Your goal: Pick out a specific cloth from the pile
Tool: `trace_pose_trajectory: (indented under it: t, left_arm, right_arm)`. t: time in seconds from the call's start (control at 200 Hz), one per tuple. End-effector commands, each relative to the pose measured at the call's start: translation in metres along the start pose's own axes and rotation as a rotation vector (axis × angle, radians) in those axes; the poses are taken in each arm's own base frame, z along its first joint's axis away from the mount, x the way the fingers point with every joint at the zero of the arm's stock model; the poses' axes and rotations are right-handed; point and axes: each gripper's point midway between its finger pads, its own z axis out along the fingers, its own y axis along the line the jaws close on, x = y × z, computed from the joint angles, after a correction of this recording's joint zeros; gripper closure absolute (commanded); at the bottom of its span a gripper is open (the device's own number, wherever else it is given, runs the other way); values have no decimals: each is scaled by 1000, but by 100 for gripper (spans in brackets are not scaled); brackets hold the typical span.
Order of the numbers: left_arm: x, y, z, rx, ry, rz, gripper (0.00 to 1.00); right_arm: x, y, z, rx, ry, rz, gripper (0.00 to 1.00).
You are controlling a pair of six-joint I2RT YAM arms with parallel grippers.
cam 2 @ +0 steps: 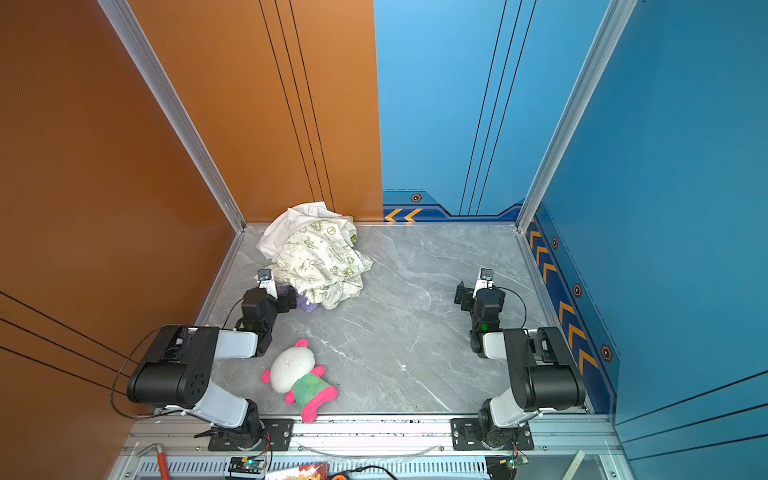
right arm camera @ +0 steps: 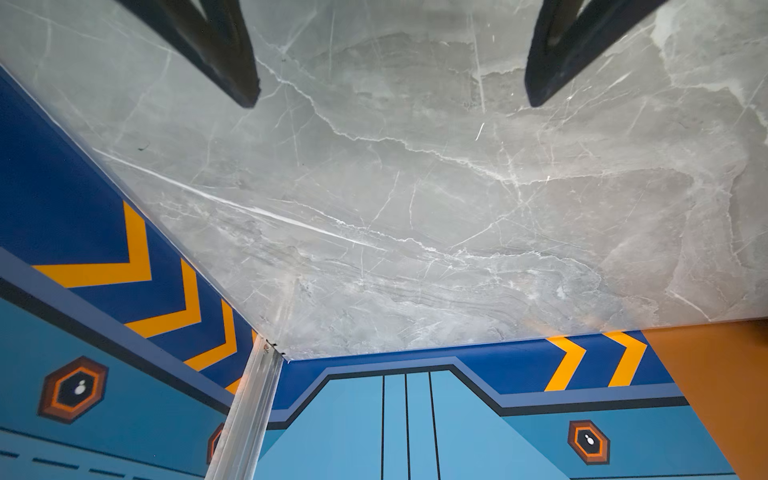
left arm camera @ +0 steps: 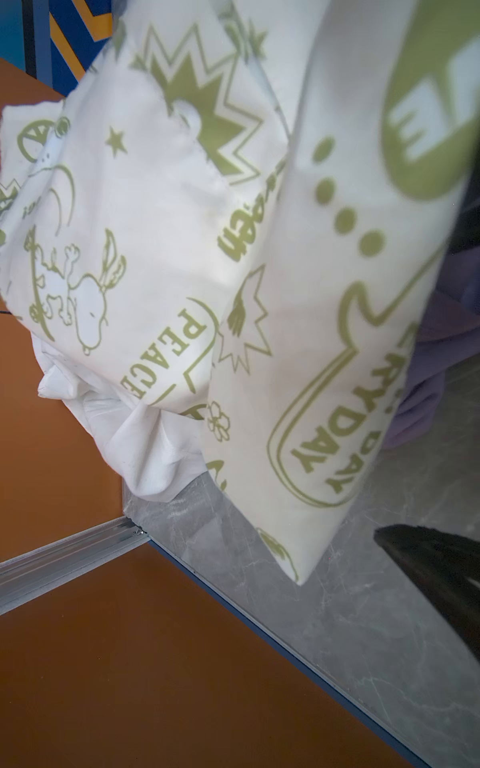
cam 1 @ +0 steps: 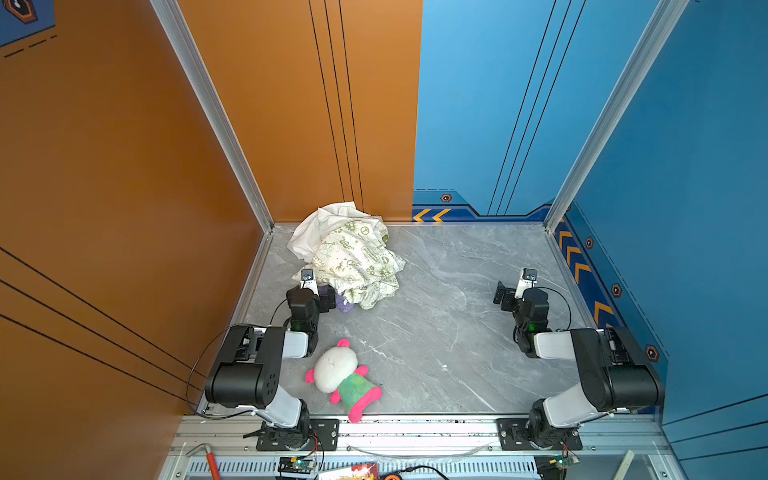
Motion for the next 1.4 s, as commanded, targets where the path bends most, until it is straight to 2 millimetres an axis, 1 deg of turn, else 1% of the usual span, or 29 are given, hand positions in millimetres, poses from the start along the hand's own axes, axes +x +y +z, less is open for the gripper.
trace_pose_trajectory:
  t: [0.0,1.206,1.356,1.391]
  left_arm:
    - [4,-1,-1,0,4,13,2]
    - [4,-1,-1,4,4,12,2]
    - [4,1,-2,-4,2,4,2]
    - [1,6,-3,-46,-6,5,2]
  right_arm:
    - [4,0,0,-3,5,-13,0]
    - [4,0,0,-2,7,-14,0]
    - [3,2,0,-4,5,-19,0]
    - [3,3,0,-11,12,-26,0]
